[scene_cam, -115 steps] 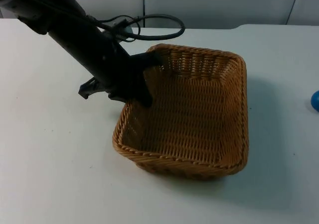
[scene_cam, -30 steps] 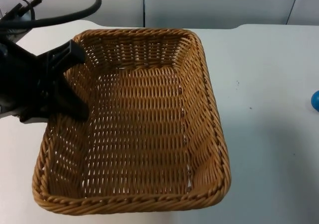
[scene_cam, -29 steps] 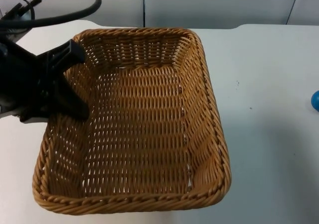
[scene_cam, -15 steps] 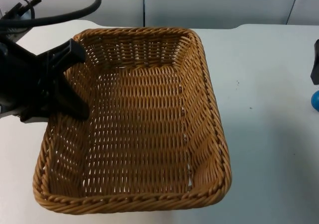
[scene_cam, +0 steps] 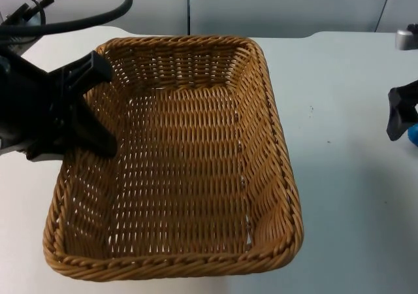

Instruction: Pick up the basket with the left hand and place the ball into the basket with the right hand.

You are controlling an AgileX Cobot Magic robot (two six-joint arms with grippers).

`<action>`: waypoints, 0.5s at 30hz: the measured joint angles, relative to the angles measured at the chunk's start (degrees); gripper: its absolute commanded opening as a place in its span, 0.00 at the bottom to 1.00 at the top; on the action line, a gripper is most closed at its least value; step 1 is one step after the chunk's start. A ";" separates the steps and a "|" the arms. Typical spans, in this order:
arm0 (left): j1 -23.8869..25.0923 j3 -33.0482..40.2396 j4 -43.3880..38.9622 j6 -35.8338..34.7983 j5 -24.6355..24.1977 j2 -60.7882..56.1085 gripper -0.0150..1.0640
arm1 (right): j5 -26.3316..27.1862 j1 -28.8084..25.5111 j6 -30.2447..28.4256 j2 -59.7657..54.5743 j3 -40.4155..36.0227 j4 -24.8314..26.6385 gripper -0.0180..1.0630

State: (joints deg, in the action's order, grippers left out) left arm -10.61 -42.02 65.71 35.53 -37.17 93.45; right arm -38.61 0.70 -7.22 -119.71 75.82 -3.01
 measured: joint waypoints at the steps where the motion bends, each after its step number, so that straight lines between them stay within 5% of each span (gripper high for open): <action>1: 0.00 0.00 0.00 0.00 0.00 0.00 0.15 | 0.12 0.00 0.00 -0.43 0.77 0.13 0.96; 15: 0.00 0.00 0.00 0.00 0.00 0.00 0.15 | 0.12 0.00 0.45 -4.42 3.40 1.42 0.79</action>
State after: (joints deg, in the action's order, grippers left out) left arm -10.61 -42.02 65.71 35.53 -37.17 93.45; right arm -38.49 0.70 -6.77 -124.13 79.22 -1.59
